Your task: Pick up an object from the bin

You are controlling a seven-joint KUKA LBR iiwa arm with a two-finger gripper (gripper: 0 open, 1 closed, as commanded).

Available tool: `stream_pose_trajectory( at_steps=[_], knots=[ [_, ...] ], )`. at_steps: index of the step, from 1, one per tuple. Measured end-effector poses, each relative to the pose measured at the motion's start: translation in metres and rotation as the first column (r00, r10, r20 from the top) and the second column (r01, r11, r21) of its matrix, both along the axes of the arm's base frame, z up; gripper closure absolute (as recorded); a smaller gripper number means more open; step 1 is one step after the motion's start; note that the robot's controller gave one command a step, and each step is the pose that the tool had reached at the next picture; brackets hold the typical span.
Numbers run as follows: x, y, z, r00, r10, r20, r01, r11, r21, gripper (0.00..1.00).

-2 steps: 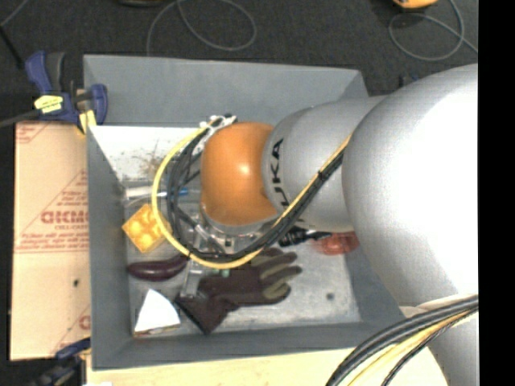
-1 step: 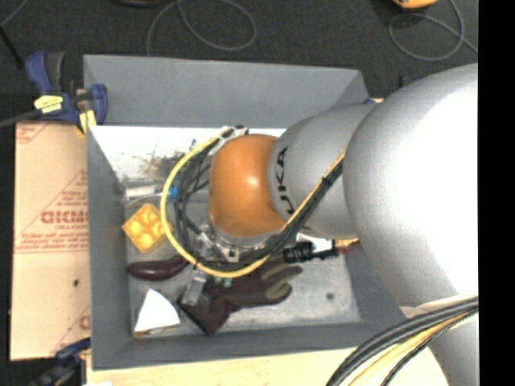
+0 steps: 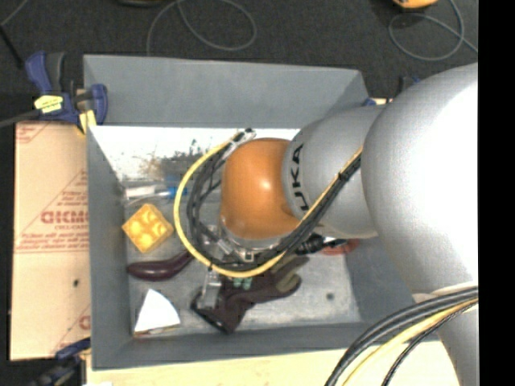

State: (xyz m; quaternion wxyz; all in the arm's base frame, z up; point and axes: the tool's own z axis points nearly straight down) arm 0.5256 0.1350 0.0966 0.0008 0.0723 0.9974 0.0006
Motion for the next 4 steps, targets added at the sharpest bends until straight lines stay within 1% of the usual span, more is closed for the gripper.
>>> stream_pose_trajectory(
  at_steps=[1, 2, 3, 4],
  knots=[
    [-0.004, -0.044, 0.006, 0.996, -0.085, -0.002, 0.085, 0.996, 0.002, 0.0],
    [-0.005, -0.079, 0.013, 0.994, -0.111, -0.002, 0.111, 0.994, -0.003, 0.0],
    [-0.014, -0.079, -0.015, 0.993, -0.12, -0.002, 0.12, 0.993, 0.003, 1.0],
    [-0.014, -0.079, -0.015, 0.993, -0.121, -0.002, 0.121, 0.993, 0.003, 1.0]
  ],
)
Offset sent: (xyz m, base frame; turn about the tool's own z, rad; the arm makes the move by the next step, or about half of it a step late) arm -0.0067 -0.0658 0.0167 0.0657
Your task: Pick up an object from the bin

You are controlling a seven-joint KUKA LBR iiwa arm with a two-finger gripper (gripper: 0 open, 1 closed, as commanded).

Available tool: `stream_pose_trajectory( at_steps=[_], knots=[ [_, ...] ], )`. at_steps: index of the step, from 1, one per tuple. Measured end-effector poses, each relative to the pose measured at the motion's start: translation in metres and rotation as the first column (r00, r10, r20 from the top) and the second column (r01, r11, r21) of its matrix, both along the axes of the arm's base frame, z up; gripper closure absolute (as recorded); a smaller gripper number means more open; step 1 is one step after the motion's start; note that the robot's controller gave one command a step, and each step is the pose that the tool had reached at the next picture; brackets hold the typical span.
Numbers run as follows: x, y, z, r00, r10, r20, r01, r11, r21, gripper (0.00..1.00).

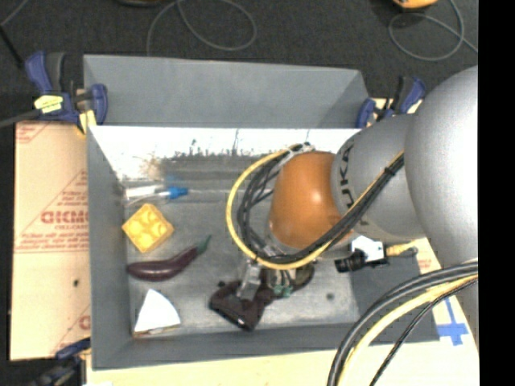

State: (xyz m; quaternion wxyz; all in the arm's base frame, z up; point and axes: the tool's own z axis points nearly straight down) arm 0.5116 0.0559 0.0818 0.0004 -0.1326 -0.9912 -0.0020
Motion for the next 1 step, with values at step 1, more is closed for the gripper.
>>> stream_pose_trajectory(
  at_steps=[1],
  knots=[
    [0.0002, 0.0064, 0.1382, 1.0, -0.018, 0.005, 0.018, 1.0, 0.001, 1.0]
  ],
)
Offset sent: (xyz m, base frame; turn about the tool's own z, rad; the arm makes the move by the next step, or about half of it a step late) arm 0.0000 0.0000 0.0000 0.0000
